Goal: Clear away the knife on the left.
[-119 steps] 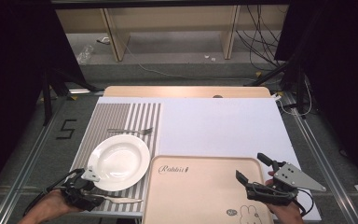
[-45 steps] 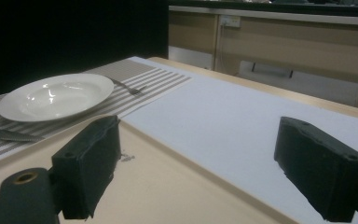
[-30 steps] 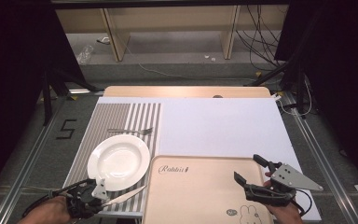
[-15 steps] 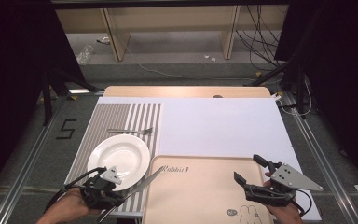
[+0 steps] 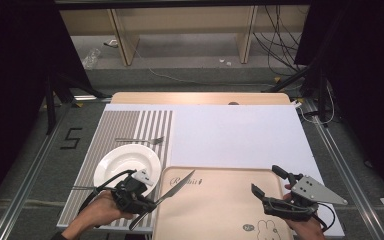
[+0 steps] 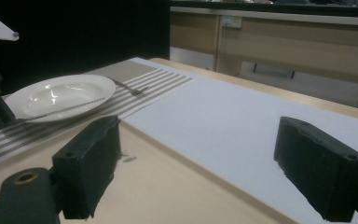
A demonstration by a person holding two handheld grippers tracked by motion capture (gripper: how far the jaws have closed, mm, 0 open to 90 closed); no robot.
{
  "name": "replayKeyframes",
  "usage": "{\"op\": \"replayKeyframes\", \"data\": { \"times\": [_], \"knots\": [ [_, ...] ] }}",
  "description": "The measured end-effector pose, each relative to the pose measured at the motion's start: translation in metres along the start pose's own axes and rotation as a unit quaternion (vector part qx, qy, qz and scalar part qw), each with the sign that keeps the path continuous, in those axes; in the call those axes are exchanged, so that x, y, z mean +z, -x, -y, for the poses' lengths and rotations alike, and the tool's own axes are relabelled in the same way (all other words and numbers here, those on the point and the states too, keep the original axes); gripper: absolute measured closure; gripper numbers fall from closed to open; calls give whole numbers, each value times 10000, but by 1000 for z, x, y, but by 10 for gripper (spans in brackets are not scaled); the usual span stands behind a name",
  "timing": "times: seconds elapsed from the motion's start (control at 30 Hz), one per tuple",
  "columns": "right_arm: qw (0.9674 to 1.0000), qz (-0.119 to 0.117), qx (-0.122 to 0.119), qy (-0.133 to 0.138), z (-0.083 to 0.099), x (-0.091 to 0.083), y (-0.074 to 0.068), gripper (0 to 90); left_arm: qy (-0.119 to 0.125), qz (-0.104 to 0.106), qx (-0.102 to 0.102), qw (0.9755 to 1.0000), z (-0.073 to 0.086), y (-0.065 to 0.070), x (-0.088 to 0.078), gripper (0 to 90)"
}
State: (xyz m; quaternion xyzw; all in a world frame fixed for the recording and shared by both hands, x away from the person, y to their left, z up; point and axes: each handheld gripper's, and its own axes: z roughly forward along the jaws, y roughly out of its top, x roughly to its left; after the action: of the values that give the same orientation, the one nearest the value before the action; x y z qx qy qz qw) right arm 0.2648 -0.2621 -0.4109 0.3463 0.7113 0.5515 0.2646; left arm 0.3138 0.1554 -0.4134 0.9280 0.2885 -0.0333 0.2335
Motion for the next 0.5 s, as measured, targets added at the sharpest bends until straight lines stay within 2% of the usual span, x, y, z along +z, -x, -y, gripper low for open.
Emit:
{"op": "replayKeyframes", "data": {
  "times": [0.2, 0.23, 0.5],
  "knots": [
    [10000, 8, -2, 20, 0, 0, 0, 155, 1, 108, -4, 9999, -15, 7, 6, 794],
    [10000, 8, -7, 23, 0, 0, 0, 155, -27, 120, 69, 9999, -17, 10, 7, 793],
    [10000, 5, -13, 32, 0, 0, 0, 155, -175, 199, 140, 9996, -30, 22, 18, 794]
  ]
}}
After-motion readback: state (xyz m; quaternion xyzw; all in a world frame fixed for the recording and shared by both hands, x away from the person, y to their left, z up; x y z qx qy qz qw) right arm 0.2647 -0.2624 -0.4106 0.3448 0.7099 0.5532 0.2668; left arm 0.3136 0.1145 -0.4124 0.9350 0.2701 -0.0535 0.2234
